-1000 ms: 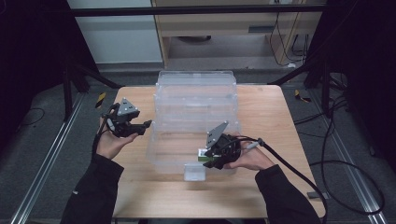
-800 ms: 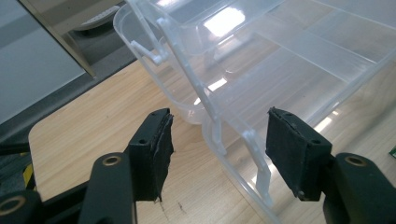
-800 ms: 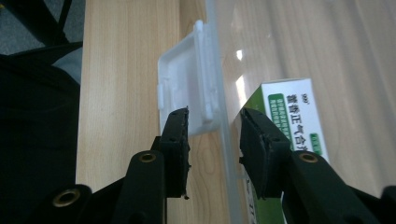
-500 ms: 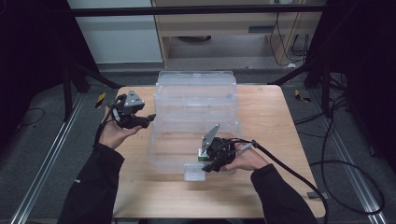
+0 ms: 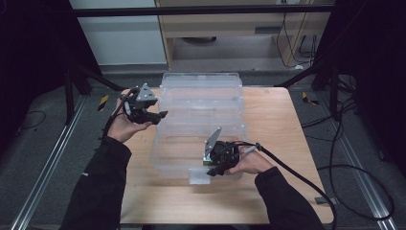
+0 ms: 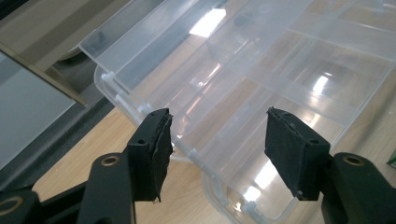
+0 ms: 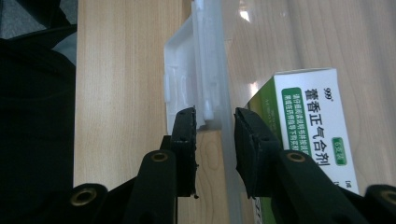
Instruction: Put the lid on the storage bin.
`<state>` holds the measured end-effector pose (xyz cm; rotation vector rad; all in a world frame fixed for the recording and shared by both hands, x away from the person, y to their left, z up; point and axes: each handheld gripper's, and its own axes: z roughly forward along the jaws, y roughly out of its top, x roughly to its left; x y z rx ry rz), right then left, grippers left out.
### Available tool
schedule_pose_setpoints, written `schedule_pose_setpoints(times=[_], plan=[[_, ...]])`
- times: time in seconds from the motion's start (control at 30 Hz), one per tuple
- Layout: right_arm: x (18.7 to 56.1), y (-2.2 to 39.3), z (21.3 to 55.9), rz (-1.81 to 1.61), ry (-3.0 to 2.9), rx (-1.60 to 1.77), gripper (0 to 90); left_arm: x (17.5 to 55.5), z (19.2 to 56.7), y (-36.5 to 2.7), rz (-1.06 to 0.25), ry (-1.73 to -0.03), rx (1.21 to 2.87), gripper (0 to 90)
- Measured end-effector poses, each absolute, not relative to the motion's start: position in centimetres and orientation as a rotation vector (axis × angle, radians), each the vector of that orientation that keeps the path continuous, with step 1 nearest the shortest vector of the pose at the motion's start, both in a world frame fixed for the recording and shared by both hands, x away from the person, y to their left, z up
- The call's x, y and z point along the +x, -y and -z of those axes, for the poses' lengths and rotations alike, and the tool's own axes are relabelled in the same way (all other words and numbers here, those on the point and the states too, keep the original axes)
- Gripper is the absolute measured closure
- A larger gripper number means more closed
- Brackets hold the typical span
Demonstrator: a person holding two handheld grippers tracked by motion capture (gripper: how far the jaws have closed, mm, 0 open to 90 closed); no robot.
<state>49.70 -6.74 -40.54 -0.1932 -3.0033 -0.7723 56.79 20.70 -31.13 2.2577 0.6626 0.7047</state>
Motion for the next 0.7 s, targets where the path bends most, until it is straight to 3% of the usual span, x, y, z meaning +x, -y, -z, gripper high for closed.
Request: schedule_pose_setpoints(times=[0.7], plan=[[49.8, 6.5, 40.5, 0.73, 3.011, -0.185, 68.5, 59.5, 29.8, -18.8, -0.647, -0.51, 2.334, 40.6]])
